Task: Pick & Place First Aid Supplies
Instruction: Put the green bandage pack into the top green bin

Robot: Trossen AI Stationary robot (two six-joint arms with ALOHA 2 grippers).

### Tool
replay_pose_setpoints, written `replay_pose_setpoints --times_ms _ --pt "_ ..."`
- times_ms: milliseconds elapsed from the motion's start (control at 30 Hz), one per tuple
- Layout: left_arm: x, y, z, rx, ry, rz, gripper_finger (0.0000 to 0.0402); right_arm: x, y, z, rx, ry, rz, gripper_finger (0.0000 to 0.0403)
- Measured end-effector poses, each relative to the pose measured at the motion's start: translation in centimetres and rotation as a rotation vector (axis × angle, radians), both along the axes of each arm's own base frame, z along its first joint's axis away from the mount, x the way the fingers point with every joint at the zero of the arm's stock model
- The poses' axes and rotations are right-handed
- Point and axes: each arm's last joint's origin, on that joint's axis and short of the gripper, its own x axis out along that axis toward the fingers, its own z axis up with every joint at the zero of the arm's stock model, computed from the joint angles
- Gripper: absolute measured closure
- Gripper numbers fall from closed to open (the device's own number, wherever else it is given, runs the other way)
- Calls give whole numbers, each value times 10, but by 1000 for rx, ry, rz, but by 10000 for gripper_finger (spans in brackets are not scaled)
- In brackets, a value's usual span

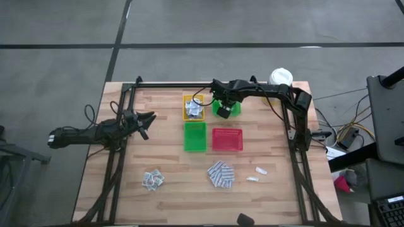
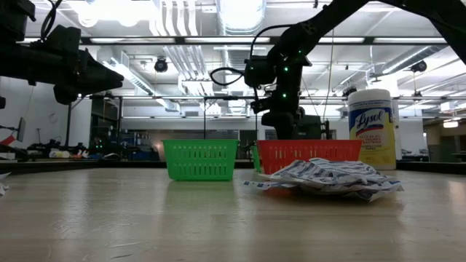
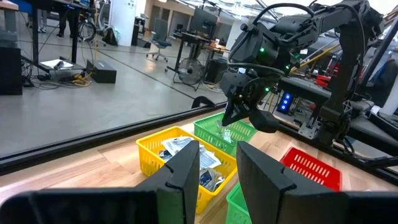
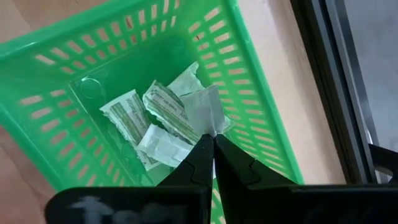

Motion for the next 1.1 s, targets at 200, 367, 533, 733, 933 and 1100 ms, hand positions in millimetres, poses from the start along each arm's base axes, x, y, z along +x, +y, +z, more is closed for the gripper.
replay_pose_setpoints --times_ms 200,367,533,733,933,1100 --pt "0 0 0 0 0 0 293 0 0 0 0 0 0 394" --pt "0 0 0 0 0 0 293 0 0 0 0 1 2 394" --pt "0 0 0 0 0 0 293 0 1 0 33 -7 34 389" --pt "0 0 0 0 0 0 293 0 2 0 38 -9 36 364" --pt "0 0 0 0 0 0 293 1 1 2 36 -11 51 335" --pt "0 0 0 0 -2 0 293 6 -1 18 18 -44 54 313"
